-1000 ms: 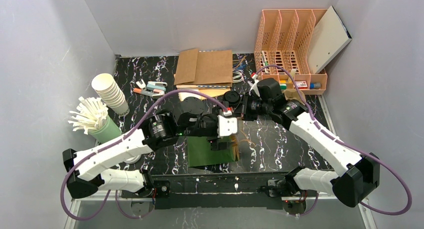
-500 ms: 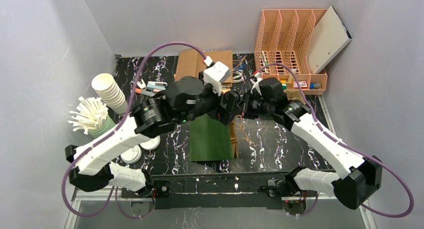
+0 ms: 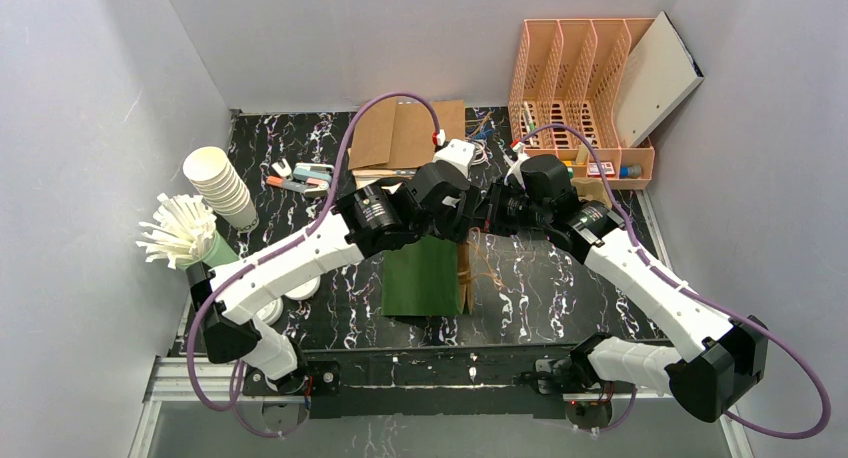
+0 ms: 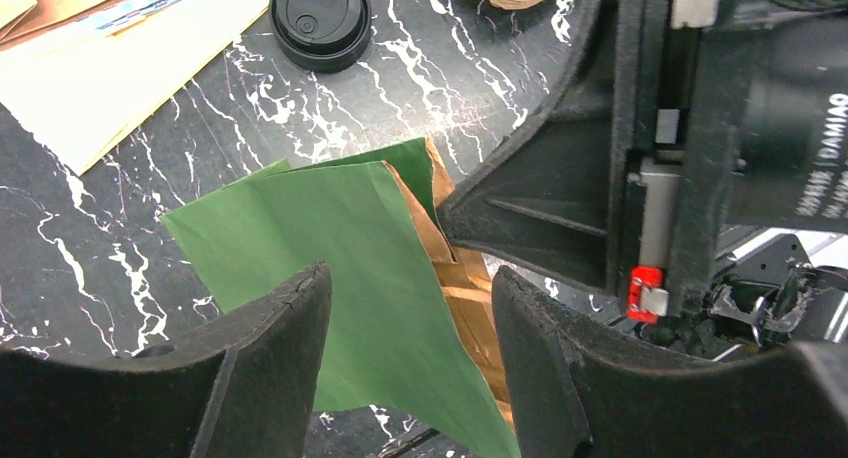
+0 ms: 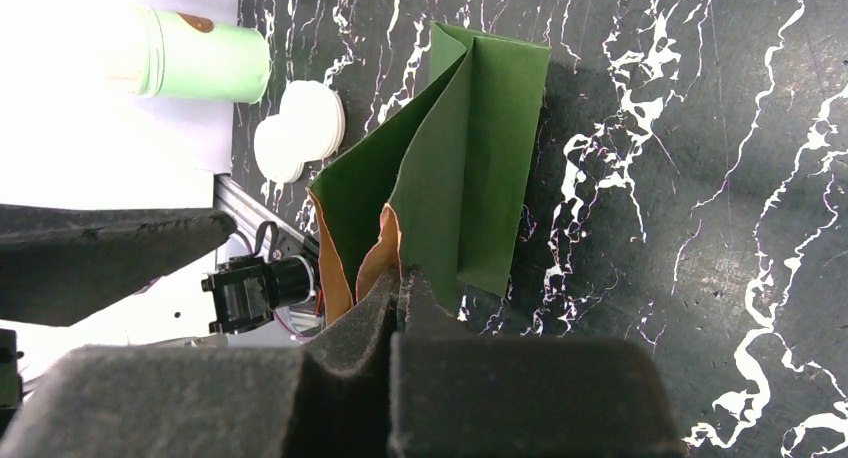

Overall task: Pack the takeout coffee
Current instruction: Open the takeout bag.

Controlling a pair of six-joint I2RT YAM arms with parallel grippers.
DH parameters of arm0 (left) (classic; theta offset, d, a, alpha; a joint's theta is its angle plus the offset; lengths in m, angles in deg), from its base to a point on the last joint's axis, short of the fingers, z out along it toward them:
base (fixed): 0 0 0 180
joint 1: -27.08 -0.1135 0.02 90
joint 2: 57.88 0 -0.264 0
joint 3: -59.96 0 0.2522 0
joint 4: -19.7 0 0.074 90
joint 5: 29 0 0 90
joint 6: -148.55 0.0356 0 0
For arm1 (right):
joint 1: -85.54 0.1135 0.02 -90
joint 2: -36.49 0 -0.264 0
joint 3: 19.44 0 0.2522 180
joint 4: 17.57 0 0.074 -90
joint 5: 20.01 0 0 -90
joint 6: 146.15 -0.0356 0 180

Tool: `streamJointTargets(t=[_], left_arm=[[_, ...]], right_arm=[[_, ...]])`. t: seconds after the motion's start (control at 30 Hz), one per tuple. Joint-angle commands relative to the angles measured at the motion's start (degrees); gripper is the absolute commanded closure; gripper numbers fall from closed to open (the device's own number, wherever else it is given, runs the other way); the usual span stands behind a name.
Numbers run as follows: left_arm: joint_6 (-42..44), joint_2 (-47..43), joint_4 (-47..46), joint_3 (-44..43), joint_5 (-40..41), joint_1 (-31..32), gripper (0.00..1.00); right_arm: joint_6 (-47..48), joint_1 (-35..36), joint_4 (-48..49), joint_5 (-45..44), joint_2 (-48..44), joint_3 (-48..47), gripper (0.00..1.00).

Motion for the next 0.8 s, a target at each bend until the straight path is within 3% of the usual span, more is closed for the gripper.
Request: streamJointTargets(t=[0.0, 0.43, 0.77], left_arm=[[-1.2, 1.6, 2.7, -1.5, 2.3, -0.7, 0.43], [-0.5, 3.3, 8.0, -0.6, 1.7, -3.3, 0.54], [3.3, 2.0, 15.0, -4.0, 2.6, -5.7, 0.78]], right_arm=[[-0.3, -0.1, 2.3, -0.5, -1.6, -1.6, 0.99], [-0.3, -0.2, 1.7, -2.4, -1.5, -1.9, 0.99], [2.1, -0.1, -2.0, -7.6, -1.3, -3.2, 0.99]])
